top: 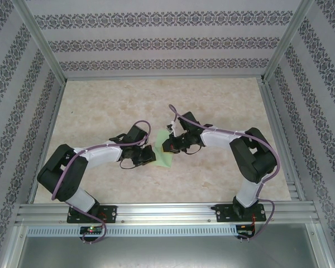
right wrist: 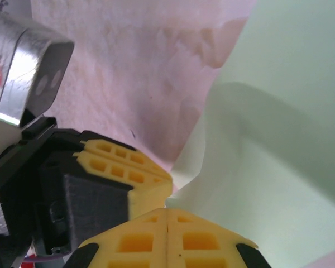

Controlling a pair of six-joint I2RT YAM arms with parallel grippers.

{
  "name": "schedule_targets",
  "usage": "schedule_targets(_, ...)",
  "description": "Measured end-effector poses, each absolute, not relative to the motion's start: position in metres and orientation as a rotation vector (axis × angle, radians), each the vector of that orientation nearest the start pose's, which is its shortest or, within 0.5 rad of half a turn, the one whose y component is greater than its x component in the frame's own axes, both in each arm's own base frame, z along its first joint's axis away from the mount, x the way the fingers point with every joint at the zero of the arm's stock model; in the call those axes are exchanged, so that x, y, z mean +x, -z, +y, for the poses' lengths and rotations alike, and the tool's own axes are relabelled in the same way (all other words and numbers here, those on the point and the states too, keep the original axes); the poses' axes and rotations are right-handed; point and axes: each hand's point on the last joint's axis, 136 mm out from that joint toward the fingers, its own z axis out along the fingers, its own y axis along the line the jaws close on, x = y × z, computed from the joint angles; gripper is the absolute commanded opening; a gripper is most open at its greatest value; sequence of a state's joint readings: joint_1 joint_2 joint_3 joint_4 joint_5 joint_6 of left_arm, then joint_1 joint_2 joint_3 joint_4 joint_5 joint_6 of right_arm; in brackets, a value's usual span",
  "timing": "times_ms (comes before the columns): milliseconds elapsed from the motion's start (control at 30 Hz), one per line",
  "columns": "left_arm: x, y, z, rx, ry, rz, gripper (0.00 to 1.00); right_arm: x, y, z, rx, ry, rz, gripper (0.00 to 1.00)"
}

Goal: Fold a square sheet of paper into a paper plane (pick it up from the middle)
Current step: Fold the triangle a second time at the center of the table.

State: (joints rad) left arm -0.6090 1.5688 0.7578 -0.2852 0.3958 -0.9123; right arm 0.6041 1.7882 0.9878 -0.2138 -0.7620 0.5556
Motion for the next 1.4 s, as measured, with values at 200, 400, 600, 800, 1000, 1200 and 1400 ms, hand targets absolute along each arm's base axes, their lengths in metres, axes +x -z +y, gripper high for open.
schedule_targets(200,0.236,-0.022,-0.243,-0.321,0.861,2.955,0.09,0.244,-0.061,0.334,-0.455,-1.361,2.794,0.02)
schedule_targets(400,0.234,-0.017,-0.241,-0.33,0.843,2.977,0.09,0.245,-0.053,0.34,-0.485,-1.352,2.809,0.02)
schedule_targets(600,0.234,-0.016,-0.241,-0.33,0.841,2.977,0.09,0.247,-0.042,0.34,-0.466,-1.333,2.843,0.02)
schedule_targets(800,0.234,-0.017,-0.24,-0.33,0.835,2.973,0.08,0.249,-0.047,0.343,-0.447,-1.36,2.828,0.02)
schedule_targets(1000,0.237,-0.023,-0.235,-0.335,0.8,2.943,0.08,0.25,-0.058,0.348,-0.445,-1.395,2.792,0.03)
schedule_targets(1200,0.242,-0.037,-0.229,-0.334,0.781,2.883,0.08,0.249,-0.062,0.355,-0.444,-1.431,2.776,0.03)
schedule_targets(1400,0.243,-0.036,-0.222,-0.348,0.73,2.875,0.08,0.246,-0.059,0.36,-0.439,-1.453,2.777,0.03)
